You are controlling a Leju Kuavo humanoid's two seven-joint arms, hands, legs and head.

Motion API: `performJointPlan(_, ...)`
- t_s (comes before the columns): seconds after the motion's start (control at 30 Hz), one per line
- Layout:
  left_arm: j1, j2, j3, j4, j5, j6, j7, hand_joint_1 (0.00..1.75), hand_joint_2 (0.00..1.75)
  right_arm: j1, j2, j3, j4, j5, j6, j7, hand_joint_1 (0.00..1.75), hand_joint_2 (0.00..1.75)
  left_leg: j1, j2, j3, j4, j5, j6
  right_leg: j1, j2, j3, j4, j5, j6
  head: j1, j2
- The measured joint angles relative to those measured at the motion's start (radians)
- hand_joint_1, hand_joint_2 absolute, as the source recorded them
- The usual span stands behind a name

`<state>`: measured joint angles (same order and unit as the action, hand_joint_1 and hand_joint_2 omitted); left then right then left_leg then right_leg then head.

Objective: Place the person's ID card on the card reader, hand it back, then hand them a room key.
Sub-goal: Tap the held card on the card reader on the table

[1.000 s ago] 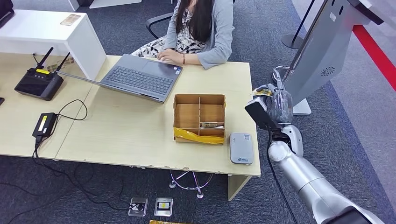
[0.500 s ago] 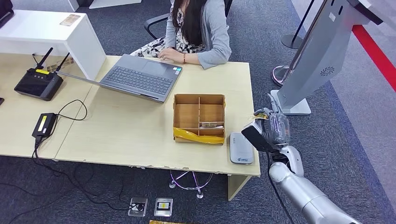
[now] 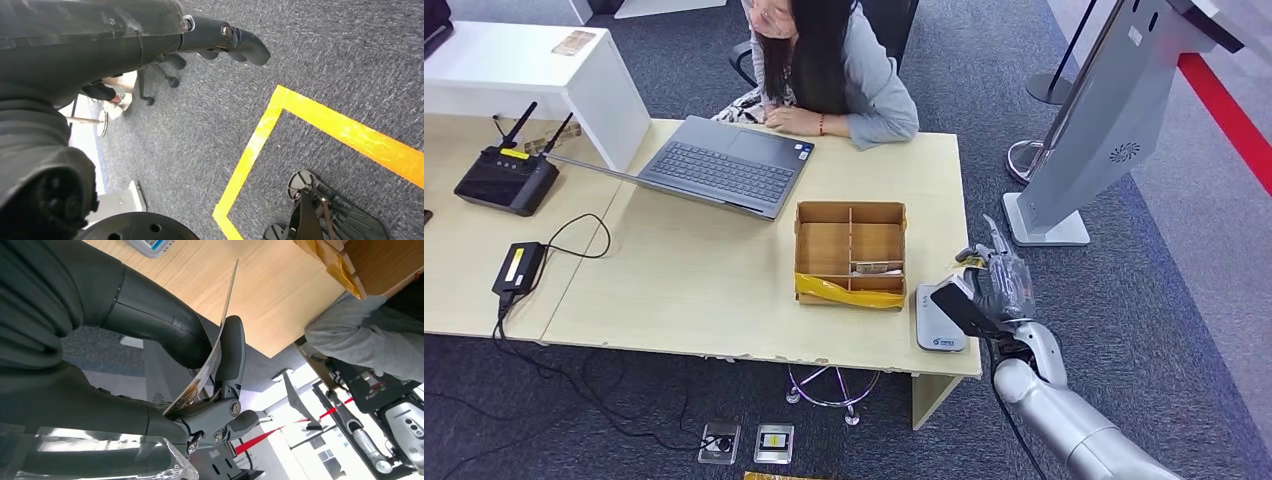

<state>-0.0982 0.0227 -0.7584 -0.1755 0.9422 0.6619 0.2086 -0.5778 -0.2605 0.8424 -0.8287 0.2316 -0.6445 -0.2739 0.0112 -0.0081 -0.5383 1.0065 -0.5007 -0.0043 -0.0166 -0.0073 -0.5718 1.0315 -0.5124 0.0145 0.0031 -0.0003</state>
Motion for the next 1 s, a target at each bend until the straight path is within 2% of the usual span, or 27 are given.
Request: performJointPlan(1.0,0.0,-0.012,-0.023,0.0,0.011,0.01,0.012,0.0,0.0,0.034,-0.024,0.061,0.06,-0.148,0.055,0.007,1.75,1.75,0.0,0.001,0.0,0.0,0.0,0.0,0.0,0.002,0.0,0.0,0.0,0.0,0.0,0.0)
